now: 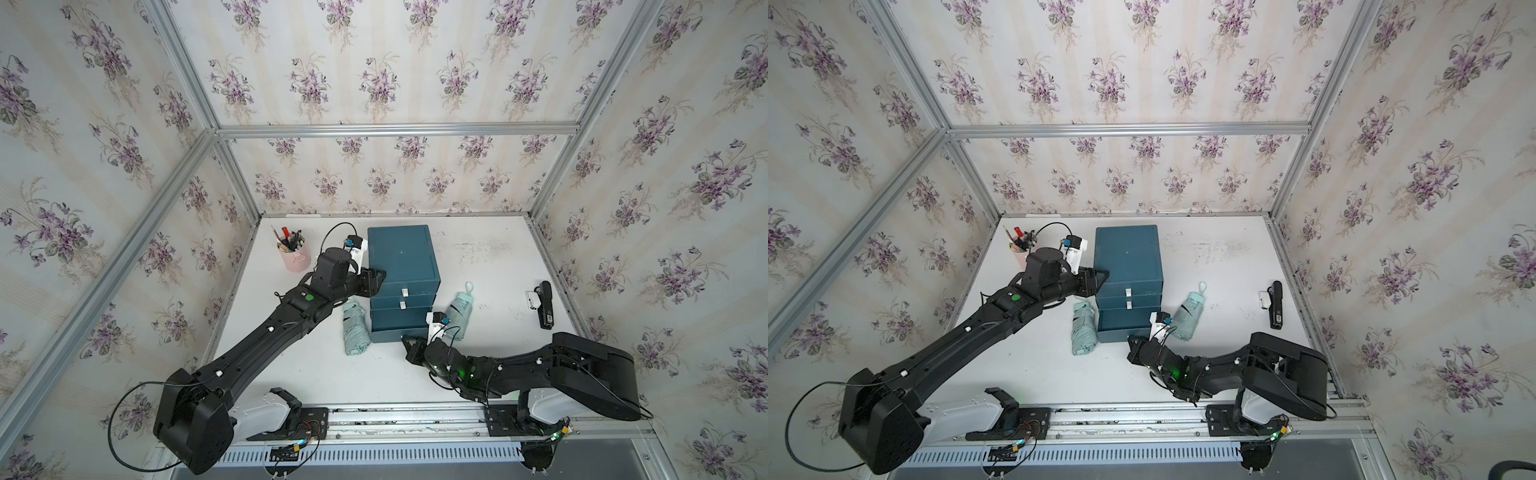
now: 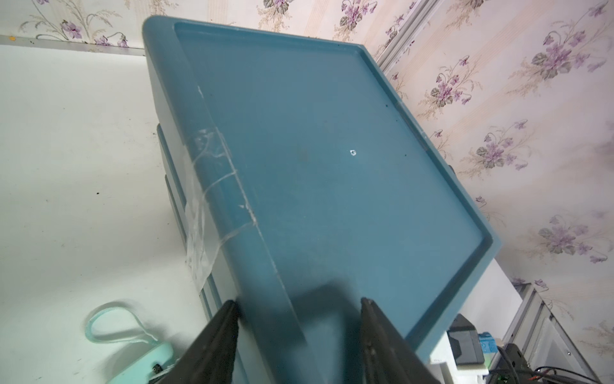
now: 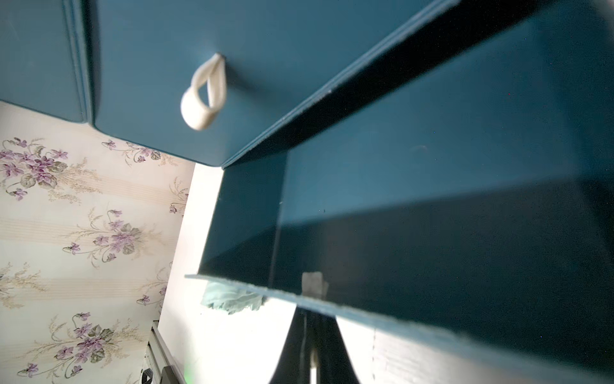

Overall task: Place the umbrella in the drawer by color
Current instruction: Open the drawer in the storage box.

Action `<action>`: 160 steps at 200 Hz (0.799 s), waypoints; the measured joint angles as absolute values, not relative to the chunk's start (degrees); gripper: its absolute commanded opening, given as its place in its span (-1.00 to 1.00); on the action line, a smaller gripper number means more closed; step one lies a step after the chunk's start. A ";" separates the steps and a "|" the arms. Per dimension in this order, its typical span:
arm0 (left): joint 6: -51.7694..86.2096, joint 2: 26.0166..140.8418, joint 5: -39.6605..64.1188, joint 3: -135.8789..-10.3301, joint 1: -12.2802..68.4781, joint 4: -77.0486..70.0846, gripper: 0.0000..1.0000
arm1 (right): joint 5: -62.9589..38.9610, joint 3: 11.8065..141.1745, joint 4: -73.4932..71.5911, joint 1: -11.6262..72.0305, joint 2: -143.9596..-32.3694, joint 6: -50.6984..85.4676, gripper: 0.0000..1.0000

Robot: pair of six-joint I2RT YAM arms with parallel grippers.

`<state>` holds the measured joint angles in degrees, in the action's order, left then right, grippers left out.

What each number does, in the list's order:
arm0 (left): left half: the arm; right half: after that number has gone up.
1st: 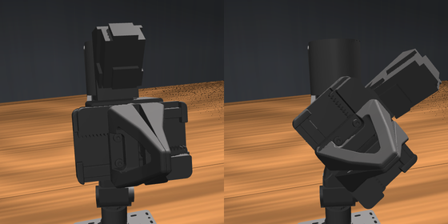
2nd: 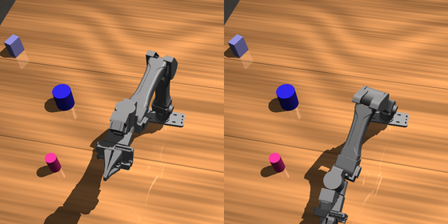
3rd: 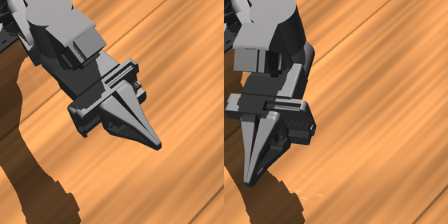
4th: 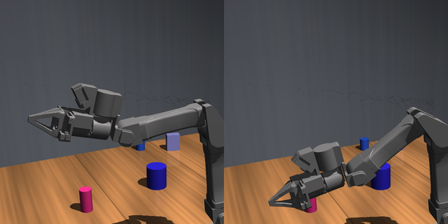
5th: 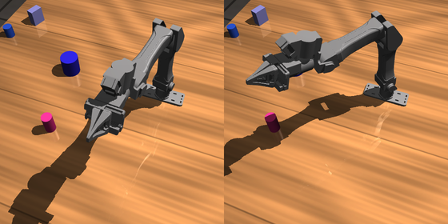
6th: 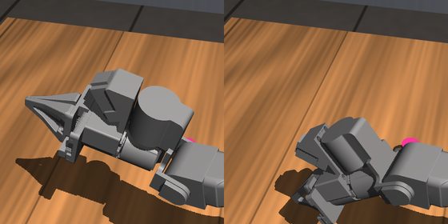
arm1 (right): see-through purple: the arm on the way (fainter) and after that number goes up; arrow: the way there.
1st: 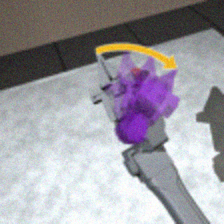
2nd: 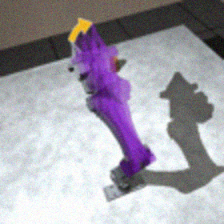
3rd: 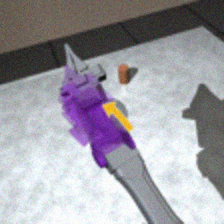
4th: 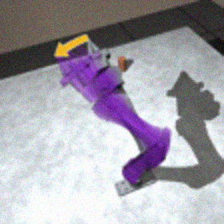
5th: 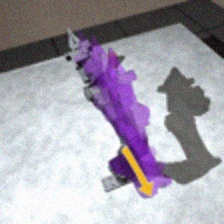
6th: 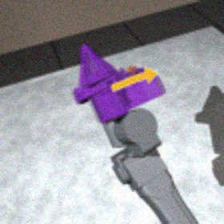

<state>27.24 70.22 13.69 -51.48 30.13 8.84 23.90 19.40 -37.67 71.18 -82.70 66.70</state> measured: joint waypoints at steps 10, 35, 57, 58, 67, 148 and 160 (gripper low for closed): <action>28.53 70.02 13.52 -50.70 30.17 7.70 0.12 | 25.58 19.29 -35.22 73.01 -81.10 67.94 -1.00; 30.57 69.95 13.28 -49.67 30.17 5.87 0.12 | 29.61 18.55 -29.45 78.15 -76.69 71.11 -1.00; 30.79 70.32 13.58 -49.47 30.20 4.89 0.12 | 33.19 18.09 -24.95 82.78 -73.89 74.26 -1.00; 30.79 70.37 13.61 -49.50 30.20 4.82 0.12 | 33.30 18.06 -24.82 82.94 -73.84 74.35 -1.00; 30.74 70.83 13.82 -49.69 30.26 4.62 0.12 | 34.46 17.87 -23.38 84.60 -73.32 75.57 -1.00; 34.28 72.27 15.03 -45.93 31.83 -5.34 0.02 | 38.39 18.11 -15.31 91.18 -73.97 82.46 -1.00; 34.89 72.31 15.00 -45.56 31.97 -6.11 0.02 | 38.52 18.13 -15.20 91.29 -73.97 82.54 -1.00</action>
